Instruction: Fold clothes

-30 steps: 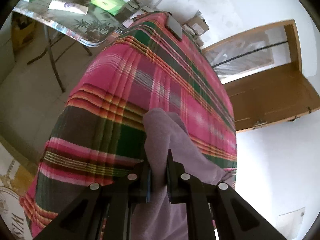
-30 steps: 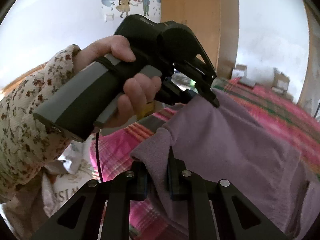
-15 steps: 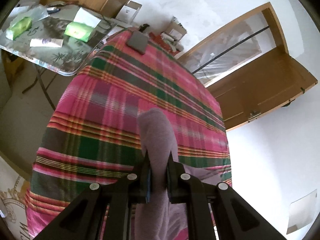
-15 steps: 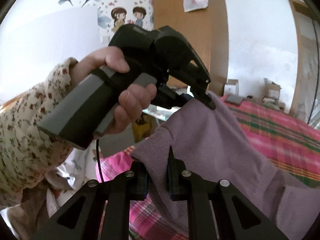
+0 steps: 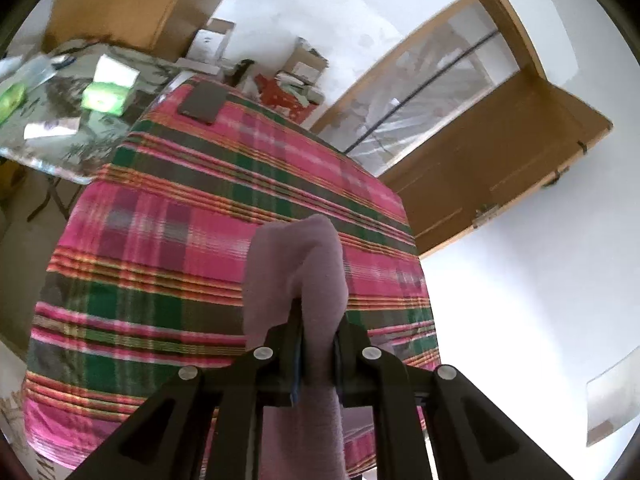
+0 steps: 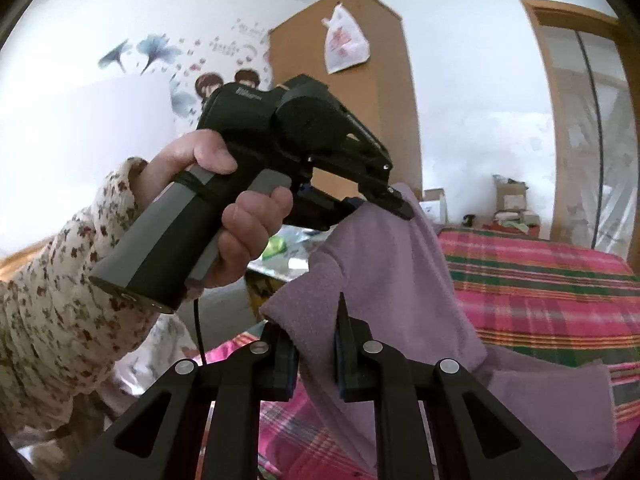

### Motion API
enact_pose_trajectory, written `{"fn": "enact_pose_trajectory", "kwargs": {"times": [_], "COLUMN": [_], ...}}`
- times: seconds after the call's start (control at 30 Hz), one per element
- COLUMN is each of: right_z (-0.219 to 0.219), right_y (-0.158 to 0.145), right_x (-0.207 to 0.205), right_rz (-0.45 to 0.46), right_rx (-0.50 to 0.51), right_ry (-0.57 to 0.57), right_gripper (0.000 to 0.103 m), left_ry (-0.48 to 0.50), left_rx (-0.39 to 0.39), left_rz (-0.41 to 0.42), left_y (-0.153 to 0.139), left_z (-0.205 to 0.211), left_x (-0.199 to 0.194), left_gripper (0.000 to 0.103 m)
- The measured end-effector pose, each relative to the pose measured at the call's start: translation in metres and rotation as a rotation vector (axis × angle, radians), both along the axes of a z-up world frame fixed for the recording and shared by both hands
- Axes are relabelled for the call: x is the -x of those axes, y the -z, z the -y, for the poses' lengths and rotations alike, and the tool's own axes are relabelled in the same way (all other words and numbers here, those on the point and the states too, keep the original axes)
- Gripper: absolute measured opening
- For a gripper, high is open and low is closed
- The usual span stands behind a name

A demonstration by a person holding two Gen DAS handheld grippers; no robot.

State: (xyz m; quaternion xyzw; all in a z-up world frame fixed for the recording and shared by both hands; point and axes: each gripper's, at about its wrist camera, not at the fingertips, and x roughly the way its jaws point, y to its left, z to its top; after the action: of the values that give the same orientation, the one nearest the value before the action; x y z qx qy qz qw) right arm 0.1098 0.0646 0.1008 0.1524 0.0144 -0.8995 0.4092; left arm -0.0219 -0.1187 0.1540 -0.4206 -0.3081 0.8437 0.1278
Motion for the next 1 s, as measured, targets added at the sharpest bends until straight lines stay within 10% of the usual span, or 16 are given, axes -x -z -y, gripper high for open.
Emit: {"fn": "enact_pose_trajectory", "kwargs": {"times": [1.0], "right_z": [-0.185], "right_y": [0.012], "right_x": [0.018], "right_rz": [0.147], "right_rx": [0.209], "right_ry": [0.266], "right_gripper": [0.014], "left_ry": [0.193], "left_rx": [0.085], "left_rz": [0.116], "left_y": [0.012], "left_z": [-0.185], "left_x": [0.076], "left_gripper": [0.014]}}
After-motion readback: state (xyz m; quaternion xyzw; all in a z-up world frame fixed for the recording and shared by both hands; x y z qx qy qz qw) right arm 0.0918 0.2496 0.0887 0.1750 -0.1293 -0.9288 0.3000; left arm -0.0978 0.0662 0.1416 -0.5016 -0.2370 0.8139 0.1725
